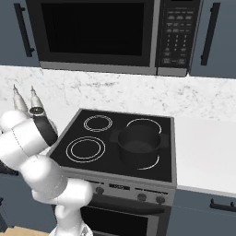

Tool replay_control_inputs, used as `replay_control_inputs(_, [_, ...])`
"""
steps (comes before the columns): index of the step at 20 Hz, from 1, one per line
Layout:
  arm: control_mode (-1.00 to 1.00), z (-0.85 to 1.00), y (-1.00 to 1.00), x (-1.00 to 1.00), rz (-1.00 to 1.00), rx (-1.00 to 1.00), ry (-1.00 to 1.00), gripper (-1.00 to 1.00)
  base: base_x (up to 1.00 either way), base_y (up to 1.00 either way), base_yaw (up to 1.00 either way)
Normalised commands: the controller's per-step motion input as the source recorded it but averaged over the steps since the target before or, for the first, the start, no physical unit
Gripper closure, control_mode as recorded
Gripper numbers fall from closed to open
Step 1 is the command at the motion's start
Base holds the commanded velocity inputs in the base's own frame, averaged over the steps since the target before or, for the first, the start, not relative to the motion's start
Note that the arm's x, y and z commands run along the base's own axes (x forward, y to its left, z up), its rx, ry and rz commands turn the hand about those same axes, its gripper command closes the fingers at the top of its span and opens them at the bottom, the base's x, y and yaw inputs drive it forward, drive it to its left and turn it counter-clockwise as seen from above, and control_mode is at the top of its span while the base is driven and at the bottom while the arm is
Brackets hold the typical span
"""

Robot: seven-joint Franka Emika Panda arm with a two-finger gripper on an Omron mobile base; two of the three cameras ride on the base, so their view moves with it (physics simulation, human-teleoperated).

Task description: Put the carrot and potato in the pot. Retrieve the spatula and lightly stir the vegetables in the pot.

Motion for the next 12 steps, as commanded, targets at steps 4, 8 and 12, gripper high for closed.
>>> replay_control_inputs(4, [-1.00, 0.86, -0.64, -0.34, 0.00, 0.00, -0.18, 1.00, 0.00, 0.00, 0.00])
replay_control_inputs(8, [-1.00, 0.88, -0.45, -0.16, 0.00, -0.06, -0.17, 1.00, 0.00, 0.00, 0.00])
replay_control_inputs(12, [-1.00, 0.90, -0.43, -0.13, 0.00, -0.10, -0.05, 1.00, 0.00, 0.00, 0.00])
